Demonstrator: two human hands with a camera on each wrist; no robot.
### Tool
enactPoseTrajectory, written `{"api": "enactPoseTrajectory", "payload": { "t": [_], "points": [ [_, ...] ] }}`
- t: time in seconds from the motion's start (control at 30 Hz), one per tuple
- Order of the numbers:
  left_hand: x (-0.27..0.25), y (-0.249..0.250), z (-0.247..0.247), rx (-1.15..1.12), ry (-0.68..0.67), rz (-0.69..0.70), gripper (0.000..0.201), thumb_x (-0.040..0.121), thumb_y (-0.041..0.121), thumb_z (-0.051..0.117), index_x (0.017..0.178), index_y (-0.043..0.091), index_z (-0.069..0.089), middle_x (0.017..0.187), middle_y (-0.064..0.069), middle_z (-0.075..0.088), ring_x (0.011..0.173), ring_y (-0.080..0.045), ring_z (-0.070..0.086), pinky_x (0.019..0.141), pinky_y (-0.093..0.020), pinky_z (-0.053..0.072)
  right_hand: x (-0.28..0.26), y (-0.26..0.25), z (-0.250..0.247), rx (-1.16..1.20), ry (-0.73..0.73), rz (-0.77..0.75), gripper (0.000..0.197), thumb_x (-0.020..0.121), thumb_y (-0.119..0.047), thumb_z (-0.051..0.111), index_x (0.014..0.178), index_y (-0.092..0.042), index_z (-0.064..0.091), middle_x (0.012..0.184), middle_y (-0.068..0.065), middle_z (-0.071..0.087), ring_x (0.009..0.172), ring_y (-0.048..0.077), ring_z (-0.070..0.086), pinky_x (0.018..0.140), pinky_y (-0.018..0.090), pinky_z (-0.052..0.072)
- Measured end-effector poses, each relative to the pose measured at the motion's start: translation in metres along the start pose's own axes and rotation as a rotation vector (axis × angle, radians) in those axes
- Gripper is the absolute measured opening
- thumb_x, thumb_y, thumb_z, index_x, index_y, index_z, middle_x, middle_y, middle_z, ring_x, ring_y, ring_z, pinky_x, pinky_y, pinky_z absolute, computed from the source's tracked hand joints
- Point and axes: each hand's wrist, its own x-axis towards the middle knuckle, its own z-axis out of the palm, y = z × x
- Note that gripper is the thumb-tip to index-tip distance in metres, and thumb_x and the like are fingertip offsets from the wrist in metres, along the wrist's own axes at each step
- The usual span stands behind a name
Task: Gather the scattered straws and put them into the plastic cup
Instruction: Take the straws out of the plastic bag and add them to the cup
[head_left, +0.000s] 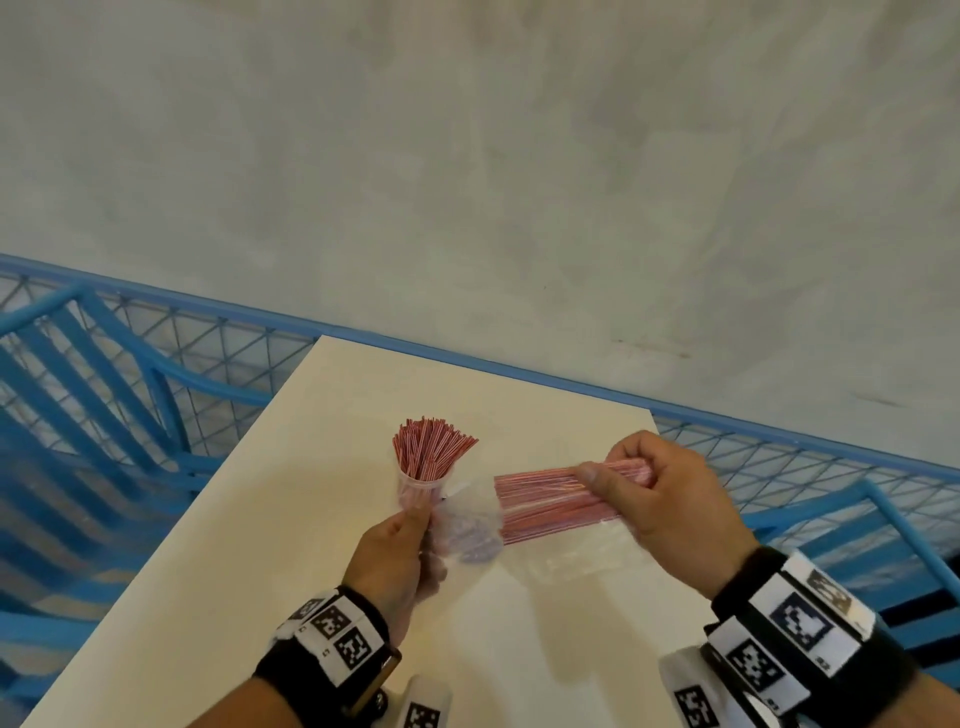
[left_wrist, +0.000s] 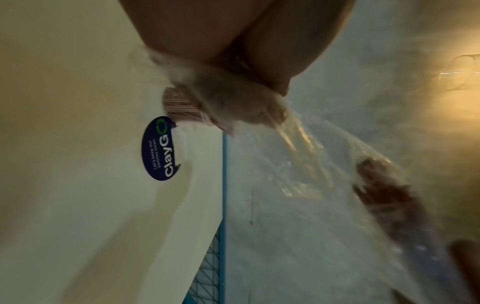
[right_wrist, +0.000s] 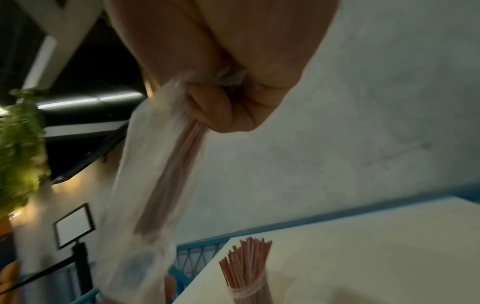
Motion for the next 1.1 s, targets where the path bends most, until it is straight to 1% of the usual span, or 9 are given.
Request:
{"api": "enactPoseTrajectory", "payload": {
  "t": [0.1,0.17,0.27,0.43,0.67,0.73,0.8,0.97,1.1],
  "points": [
    [0.003,-0.008,-0.004,-0.114,-0.059,-0.089,0.035,0.101,0.037,0.038,0.091,0.01,0.059,0.057,-0.002,0.057,0.037,-0.01,0.048,0.035,-0.018,0.038,0.013,-0.038,0.001,-0.137,-0.077,-0.075,0.032,0.078,-0.046,0.069,0.069,-0.017,0.057,0.052,-0.006,0.05,0.045,0.006,0.043,0.047,0.021,0.037],
    [0.006,-0.015,-0.005,-0.178,-0.127,-0.163,0.044,0.1,0.043,0.036,0.106,0.009,0.063,0.082,-0.01,0.074,0.063,-0.019,0.071,0.052,-0.029,0.055,0.021,-0.065,0.007,-0.203,-0.108,-0.121,0.036,0.079,-0.049,0.066,0.07,-0.016,0.057,0.056,-0.007,0.053,0.051,0.01,0.049,0.052,0.025,0.042],
    [0.005,-0.019,-0.001,-0.186,-0.147,-0.208,0.048,0.096,0.051,0.04,0.118,0.015,0.062,0.109,-0.011,0.072,0.098,-0.029,0.071,0.075,-0.044,0.058,0.03,-0.103,0.022,-0.3,-0.147,-0.18,0.036,0.08,-0.053,0.063,0.072,-0.019,0.058,0.067,-0.006,0.061,0.058,0.008,0.053,0.054,0.022,0.039],
    [0.007,-0.011,0.003,-0.339,-0.188,-0.247,0.049,0.097,0.044,0.044,0.094,0.007,0.077,0.087,-0.014,0.074,0.075,-0.027,0.071,0.066,-0.038,0.059,0.04,-0.142,0.042,-0.436,-0.182,-0.26,0.032,0.081,-0.055,0.06,0.075,-0.024,0.055,0.074,-0.011,0.056,0.069,0.003,0.052,0.054,0.018,0.033],
    [0.02,-0.008,-0.008,-0.608,-0.189,-0.326,0.044,0.092,0.041,0.052,0.117,0.008,0.066,0.096,-0.012,0.073,0.059,-0.023,0.07,0.05,-0.028,0.058,0.051,-0.158,0.045,-0.514,-0.203,-0.319,0.033,0.084,-0.052,0.058,0.079,-0.019,0.061,0.072,-0.009,0.056,0.071,0.01,0.054,0.058,0.023,0.038],
    [0.02,-0.008,-0.008,-0.641,-0.215,-0.268,0.038,0.093,0.032,0.05,0.114,0.006,0.067,0.1,-0.014,0.073,0.072,-0.026,0.073,0.062,-0.033,0.06,0.053,-0.161,0.041,-0.521,-0.201,-0.34,0.033,0.084,-0.051,0.058,0.082,-0.018,0.063,0.076,-0.01,0.059,0.074,0.009,0.055,0.062,0.024,0.042],
    [0.019,-0.009,-0.006,-0.656,-0.233,-0.227,0.037,0.091,0.026,0.049,0.112,0.004,0.07,0.111,-0.015,0.071,0.092,-0.027,0.072,0.089,-0.039,0.055,0.058,-0.163,0.036,-0.528,-0.185,-0.371,0.032,0.085,-0.05,0.059,0.082,-0.019,0.064,0.076,-0.011,0.059,0.074,0.006,0.055,0.062,0.022,0.041],
    [0.011,-0.008,-0.004,-0.689,-0.347,-0.201,0.035,0.094,0.019,0.046,0.101,-0.002,0.072,0.105,-0.018,0.072,0.085,-0.025,0.074,0.088,-0.037,0.056,0.068,-0.158,0.023,-0.551,-0.121,-0.386,0.025,0.087,-0.049,0.057,0.077,-0.026,0.06,0.07,-0.016,0.053,0.066,-0.002,0.049,0.056,0.015,0.032],
    [0.015,-0.016,-0.009,-0.459,-0.303,-0.22,0.037,0.092,0.028,0.057,0.113,0.0,0.069,0.124,-0.019,0.064,0.117,-0.03,0.06,0.112,-0.04,0.037,0.075,-0.149,0.01,-0.523,-0.005,-0.384,0.025,0.087,-0.047,0.057,0.075,-0.026,0.058,0.069,-0.016,0.054,0.066,-0.002,0.049,0.058,0.013,0.031]
  ]
}}
